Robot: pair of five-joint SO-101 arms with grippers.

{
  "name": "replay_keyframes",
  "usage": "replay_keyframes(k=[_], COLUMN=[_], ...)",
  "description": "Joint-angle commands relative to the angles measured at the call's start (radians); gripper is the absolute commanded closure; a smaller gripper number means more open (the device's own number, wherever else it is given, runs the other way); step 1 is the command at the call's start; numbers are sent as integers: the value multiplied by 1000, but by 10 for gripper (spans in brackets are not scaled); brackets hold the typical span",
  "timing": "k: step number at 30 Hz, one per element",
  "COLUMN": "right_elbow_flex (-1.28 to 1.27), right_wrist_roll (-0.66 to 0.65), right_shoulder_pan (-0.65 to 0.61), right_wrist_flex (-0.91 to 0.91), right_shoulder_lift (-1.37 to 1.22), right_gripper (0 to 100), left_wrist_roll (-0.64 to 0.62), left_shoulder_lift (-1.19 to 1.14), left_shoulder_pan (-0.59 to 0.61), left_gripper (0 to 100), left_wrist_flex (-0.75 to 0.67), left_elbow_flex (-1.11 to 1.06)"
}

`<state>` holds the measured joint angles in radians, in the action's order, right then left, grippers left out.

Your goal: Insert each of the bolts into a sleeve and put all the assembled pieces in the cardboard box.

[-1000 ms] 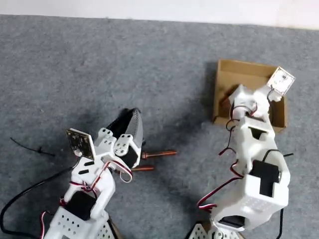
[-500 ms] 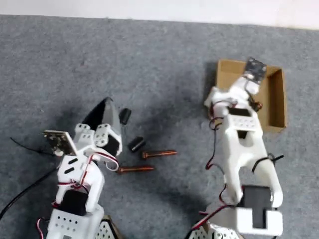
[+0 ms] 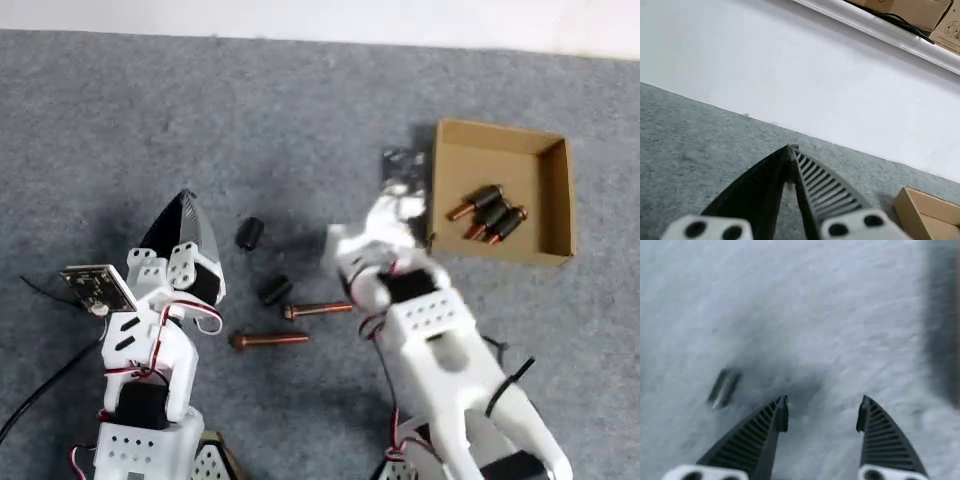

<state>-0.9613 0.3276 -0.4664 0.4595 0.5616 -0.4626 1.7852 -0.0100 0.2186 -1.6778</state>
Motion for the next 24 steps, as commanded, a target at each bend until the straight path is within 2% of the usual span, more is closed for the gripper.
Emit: replay_keyframes(k=[1,8,14,21,24], right_elbow_flex=[-8,5,222,483,590], right_wrist_roll=[-12,-11,-6,-2,83], right_shoulder_pan=[-119,-213,-257,-300,-300], right_wrist_flex=[4,1,-7,-7,-5], right_shoulder_lift=[41,-62,-274,-512,-610], right_gripper=[794,794,794,794,794], left_wrist_roll=[3,3,3,-2,-5], left_shoulder_lift=[2,2,2,2,2], left_shoulder_pan=[12,12,15,137,202], left_gripper=[989,989,989,989,989], left_wrist_flex=[-21,-21,-40,-80,-132], left_elbow_flex=[-19,-19,-19,-19,-19])
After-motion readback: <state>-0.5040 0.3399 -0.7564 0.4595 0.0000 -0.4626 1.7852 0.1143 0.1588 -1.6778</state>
